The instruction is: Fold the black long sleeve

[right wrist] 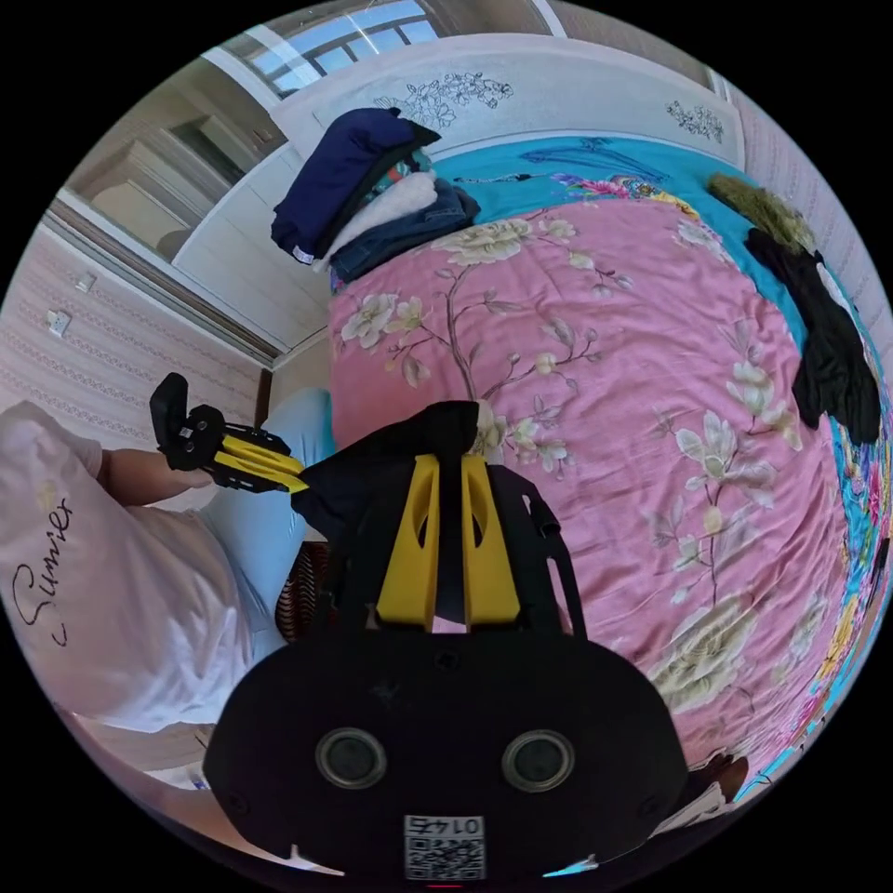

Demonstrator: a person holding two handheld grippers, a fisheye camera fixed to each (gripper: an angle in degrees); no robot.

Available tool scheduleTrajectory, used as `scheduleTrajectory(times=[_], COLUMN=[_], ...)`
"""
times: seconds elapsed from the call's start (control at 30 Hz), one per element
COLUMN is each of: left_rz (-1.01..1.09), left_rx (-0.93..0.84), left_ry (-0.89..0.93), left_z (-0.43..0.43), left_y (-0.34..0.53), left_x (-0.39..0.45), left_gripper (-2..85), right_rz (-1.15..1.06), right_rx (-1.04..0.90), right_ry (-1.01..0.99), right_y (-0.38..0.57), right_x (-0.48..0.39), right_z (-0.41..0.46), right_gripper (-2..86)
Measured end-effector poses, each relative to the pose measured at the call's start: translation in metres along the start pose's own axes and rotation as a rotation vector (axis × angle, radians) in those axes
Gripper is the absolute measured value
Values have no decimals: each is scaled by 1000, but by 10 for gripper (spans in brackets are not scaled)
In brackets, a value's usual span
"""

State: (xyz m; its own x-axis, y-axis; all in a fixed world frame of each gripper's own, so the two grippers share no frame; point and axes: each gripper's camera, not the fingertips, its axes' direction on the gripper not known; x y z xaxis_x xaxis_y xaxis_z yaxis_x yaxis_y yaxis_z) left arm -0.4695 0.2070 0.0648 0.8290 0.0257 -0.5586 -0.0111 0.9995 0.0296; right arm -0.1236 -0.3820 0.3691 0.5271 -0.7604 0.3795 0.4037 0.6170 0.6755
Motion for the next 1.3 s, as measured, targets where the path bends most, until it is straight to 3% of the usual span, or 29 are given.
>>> scheduleTrajectory(times=[0.27,0.4,0.53,0.63,0.73,0.87,0.97,1.17,1.3], left_rz=[-63,-158,-221,-402,-557,-566,-526,-527,-242], left_rx=[260,450,630,711,603,470,504,583,572], left_ry=[-35,-109,-307,-489,-518,-575,-615,-650,-794], left_z=[-137,-228,-314,-342,-326,-283,-266,-261,-234], left_y=[41,73,75,66,58,57,72,127,158], left_x=[-21,-65,-136,-215,-287,-311,-299,-237,-125], left_gripper=[-7,-6,5,31,47,49,49,37,10], right_rz=[-229,-430,-561,-495,-360,-401,-444,-469,-417], right_rx=[184,169,165,133,14,-40,78,143,304], right_ry=[5,8,101,321,439,449,523,390,276], right_y=[-70,-183,-348,-465,-518,-506,-486,-447,-324], right_x=[-109,-189,-278,-315,-322,-323,-328,-321,-284], right_z=[-90,-118,-145,-126,-67,-2,-17,-127,-224], right_gripper=[21,25,39,73,112,111,110,105,102])
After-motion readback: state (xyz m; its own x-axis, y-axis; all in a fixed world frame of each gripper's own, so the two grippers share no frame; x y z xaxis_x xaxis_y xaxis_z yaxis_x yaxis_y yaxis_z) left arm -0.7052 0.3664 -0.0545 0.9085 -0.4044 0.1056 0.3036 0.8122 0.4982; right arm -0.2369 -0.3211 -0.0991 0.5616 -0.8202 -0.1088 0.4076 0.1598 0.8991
